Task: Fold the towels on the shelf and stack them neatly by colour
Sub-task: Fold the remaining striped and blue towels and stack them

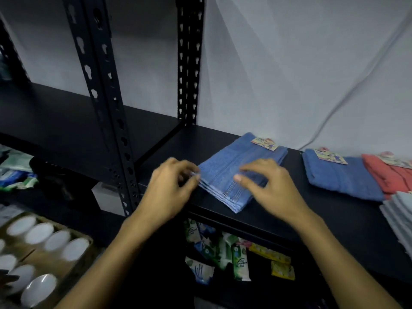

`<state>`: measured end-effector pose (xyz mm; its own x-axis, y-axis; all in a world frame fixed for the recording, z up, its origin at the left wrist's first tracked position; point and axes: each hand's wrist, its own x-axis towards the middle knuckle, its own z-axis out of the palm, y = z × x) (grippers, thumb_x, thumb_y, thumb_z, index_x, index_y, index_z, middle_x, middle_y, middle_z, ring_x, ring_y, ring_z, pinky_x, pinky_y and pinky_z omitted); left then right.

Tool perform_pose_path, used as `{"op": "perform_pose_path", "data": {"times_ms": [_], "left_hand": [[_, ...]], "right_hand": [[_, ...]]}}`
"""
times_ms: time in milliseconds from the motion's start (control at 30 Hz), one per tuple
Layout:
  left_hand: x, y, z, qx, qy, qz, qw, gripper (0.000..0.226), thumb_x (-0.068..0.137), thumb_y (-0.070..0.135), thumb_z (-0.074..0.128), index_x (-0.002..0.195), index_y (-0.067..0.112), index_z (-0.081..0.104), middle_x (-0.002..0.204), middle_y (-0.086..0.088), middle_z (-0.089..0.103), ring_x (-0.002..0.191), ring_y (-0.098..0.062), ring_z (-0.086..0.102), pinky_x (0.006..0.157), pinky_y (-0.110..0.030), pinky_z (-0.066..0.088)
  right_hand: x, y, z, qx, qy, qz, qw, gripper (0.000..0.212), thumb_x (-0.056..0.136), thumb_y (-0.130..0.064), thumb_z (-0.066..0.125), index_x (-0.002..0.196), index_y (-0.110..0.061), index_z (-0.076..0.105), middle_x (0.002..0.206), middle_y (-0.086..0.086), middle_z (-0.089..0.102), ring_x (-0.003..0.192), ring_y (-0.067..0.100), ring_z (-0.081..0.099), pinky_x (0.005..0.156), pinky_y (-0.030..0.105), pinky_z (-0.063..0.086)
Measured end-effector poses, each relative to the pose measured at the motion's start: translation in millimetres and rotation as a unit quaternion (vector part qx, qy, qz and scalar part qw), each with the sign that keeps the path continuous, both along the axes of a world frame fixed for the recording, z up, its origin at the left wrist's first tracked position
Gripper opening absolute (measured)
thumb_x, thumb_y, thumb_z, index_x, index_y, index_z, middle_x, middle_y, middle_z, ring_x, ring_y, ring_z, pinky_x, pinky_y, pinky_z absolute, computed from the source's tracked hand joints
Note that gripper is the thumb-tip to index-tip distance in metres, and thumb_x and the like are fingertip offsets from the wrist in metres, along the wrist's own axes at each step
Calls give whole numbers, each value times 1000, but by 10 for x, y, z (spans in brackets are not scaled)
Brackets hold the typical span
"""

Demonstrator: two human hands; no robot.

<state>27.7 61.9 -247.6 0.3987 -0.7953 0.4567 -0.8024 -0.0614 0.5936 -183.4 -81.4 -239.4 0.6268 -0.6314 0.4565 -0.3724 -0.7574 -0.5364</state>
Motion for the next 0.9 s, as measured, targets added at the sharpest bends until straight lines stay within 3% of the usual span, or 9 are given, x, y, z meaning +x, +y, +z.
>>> {"op": "perform_pose_path", "data": {"times_ms": [67,133,233,400,500,600,700,800,900], "left_hand": [[142,-108,-8,44,32,16,998,20,90,45,72,106,34,71,93,12,63,83,-1,59,74,-13,41],[209,-199,-31,90,39,-28,995,29,83,45,79,110,35,71,91,10,66,83,-2,60,72,-5,38],[237,-247,-90,77,14,-54,995,26,81,28,84,105,29,76,84,10,66,81,-3,60,72,-3,37],[367,-178,-124,63,22,-2,998,18,88,10,72,89,26,79,79,13,70,76,-2,63,69,-4,40],[296,-166,-17,83,75,12,994,11,95,25,65,91,28,76,82,12,72,79,-3,64,70,-15,45],[75,-267,18,154,63,25,986,37,88,61,65,85,25,71,81,11,69,83,-10,65,74,-29,52],[-62,-355,50,206,46,18,977,29,86,52,69,82,25,60,82,6,65,83,-18,64,71,-35,52],[-91,-404,198,157,171,-36,972,27,91,36,73,90,11,62,77,0,70,70,-15,66,61,-29,50],[-250,-406,466,69,362,-139,919,25,95,20,71,100,-1,59,72,-9,73,61,-18,70,62,-33,60]], "right_hand": [[-68,320,-124,-24,40,44,998,40,83,-56,70,107,-24,74,102,-17,66,104,6,57,94,24,42],[-97,432,-275,-75,65,46,994,30,88,-46,71,107,-23,75,102,-16,64,101,6,58,90,30,47],[-166,403,-389,-100,45,38,993,17,92,-26,72,107,-18,76,104,-12,66,99,7,60,85,36,53],[-324,382,-416,-124,39,43,991,17,93,-22,69,106,-14,77,104,-10,66,98,5,61,86,25,52],[-347,405,-402,-105,24,51,993,19,92,-21,68,107,-14,77,106,-10,67,101,1,60,90,13,47],[-360,453,-425,-106,10,54,993,22,93,-24,67,110,-14,76,109,-10,66,105,-1,59,91,14,48],[-406,553,-413,-127,40,49,990,32,92,-33,67,115,-12,73,112,-9,63,106,3,58,92,17,49],[-410,639,-419,-208,82,34,974,28,91,-27,70,113,-10,71,108,-6,60,99,9,57,86,21,51],[-333,693,-363,-179,24,22,983,20,90,-15,73,108,-9,73,98,-6,56,90,7,55,78,16,47]]}}
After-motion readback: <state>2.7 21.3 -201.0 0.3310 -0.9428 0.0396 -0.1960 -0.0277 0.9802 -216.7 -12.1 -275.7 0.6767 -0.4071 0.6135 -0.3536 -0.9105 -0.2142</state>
